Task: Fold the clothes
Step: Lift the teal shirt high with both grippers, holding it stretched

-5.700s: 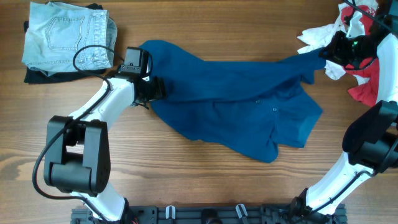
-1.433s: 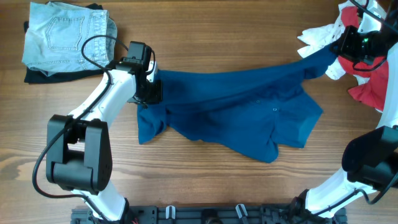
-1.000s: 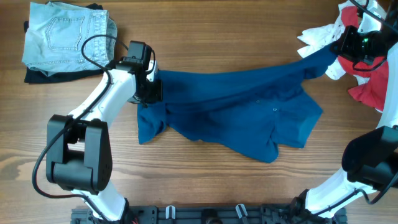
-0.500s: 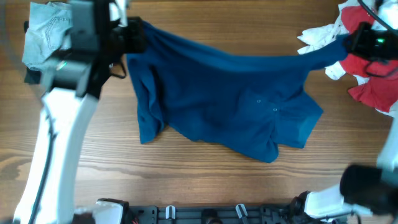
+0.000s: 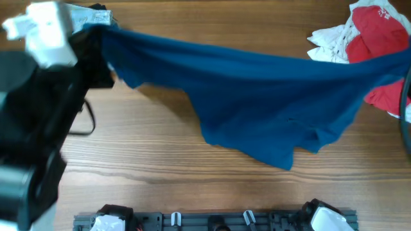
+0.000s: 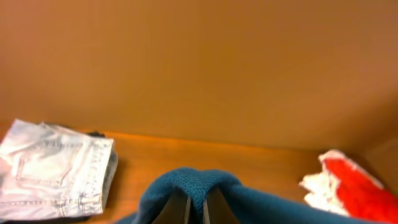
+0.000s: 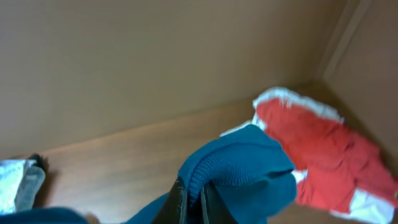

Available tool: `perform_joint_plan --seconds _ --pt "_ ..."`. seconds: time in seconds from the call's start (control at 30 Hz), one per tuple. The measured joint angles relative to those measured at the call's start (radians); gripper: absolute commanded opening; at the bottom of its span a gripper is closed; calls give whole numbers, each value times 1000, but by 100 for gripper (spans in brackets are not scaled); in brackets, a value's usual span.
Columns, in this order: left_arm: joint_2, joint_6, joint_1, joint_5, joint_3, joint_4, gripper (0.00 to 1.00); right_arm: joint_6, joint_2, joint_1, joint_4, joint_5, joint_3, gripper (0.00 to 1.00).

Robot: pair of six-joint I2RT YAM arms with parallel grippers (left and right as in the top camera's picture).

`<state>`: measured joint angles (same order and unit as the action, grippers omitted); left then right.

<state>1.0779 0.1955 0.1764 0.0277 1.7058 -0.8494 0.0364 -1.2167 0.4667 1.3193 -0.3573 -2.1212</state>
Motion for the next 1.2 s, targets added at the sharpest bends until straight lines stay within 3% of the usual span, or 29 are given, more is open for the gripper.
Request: perform_joint_plan --seconds 0.27,0.47,0.57,0.73,0.87,1.03,1.2 --pt "67 6 -11 5 16 52 4 -5 -69 0 -48 -24 -17 4" --pt "358 10 -98 -31 56 200 4 -11 -324 -23 -296 -73 -14 4" --pt "568 28 -161 -64 188 284 4 -5 -485 -101 -592 -96 -7 4" --pt "813 54 -210 -103 545 327 4 26 -544 -154 -810 -111 -44 4" --pt "859 54 -216 -120 734 326 4 46 -549 -155 -827 -111 -169 4" --pt "829 46 -216 -127 835 259 4 46 -536 -128 -787 -112 -297 4" --pt "790 18 -222 -132 851 41 4 5 -521 -114 -623 -113 -314 4"
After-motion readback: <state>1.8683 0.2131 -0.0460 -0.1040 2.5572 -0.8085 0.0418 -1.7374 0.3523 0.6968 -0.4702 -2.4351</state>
